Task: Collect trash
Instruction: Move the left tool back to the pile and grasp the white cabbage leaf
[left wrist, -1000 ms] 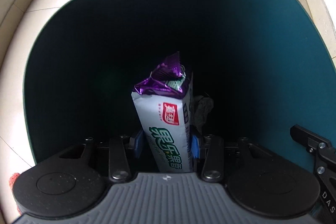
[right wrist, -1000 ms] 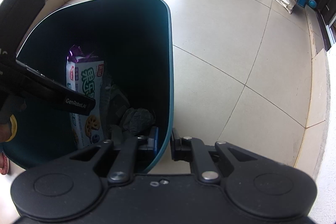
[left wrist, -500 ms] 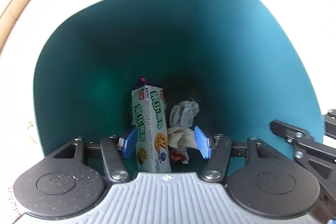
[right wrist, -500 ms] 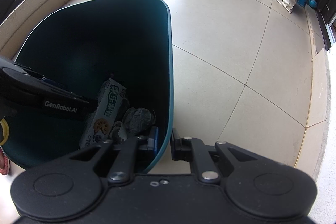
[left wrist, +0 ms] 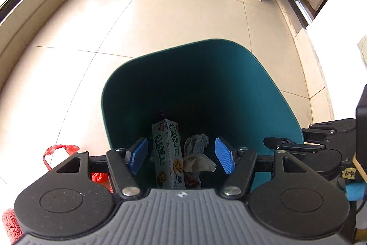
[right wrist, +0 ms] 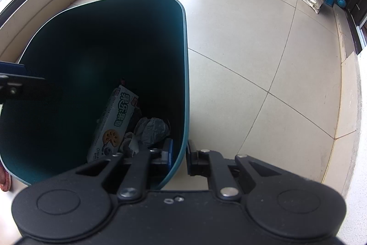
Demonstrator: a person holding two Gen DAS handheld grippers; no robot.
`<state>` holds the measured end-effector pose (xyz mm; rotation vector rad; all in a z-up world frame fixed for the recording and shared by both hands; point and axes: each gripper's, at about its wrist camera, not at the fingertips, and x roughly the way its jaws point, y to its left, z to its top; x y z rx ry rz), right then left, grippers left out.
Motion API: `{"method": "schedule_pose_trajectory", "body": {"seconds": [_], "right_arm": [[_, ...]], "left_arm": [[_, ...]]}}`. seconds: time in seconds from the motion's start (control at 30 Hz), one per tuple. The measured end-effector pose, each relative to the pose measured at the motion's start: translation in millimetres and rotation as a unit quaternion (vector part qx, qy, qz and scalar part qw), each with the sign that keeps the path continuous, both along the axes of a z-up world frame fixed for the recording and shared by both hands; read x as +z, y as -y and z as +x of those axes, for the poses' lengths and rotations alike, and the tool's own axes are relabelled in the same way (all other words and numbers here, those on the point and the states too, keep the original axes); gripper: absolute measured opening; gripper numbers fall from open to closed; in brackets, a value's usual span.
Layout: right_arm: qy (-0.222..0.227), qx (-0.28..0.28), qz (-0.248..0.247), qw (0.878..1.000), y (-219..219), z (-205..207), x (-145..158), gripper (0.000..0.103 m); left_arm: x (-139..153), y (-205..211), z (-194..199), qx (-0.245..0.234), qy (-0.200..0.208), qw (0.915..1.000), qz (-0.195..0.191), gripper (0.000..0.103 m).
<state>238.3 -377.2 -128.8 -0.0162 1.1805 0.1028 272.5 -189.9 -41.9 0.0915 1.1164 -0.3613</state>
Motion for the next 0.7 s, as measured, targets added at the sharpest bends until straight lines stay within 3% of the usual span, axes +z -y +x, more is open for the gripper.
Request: {"method": "schedule_pose_trajectory", "body": {"seconds": [0.13, 0.2, 0.3, 0.53, 0.7], "right_arm": [[-0.001, -0.001, 0.000, 1.000, 0.1, 0.0, -0.5, 0.011], [-0.001, -0.001, 0.000, 1.000, 1.4, 0.2, -0.9, 0.011], [-0.001, -0.001, 0.000, 1.000, 1.5, 0.3, -1.0, 0.011], [-0.003, -0.001, 0.002, 1.000, 3.3, 1.0, -0.3, 0.011], [-0.004, -0.002, 0.000, 1.000, 2.0, 1.5, 0.2, 0.011]], "left_arm": [[21.7, -22.7, -9.6, 0.011, 0.024, 0.9995, -0.014, 0.065], [27.3, -37.2, -15.1, 0.023, 0.049, 0.9985, -0.012, 0.074], [36.7, -58.4, -23.3, 0.037, 0.073, 0.9966, -0.004, 0.075], [22.4, -101.6, -33.1, 0.069, 0.062, 0.9955, 0.018, 0.075], [-7.1, -123.0, -37.7, 0.079, 0.040, 0.9959, 0.020, 0.075]]}}
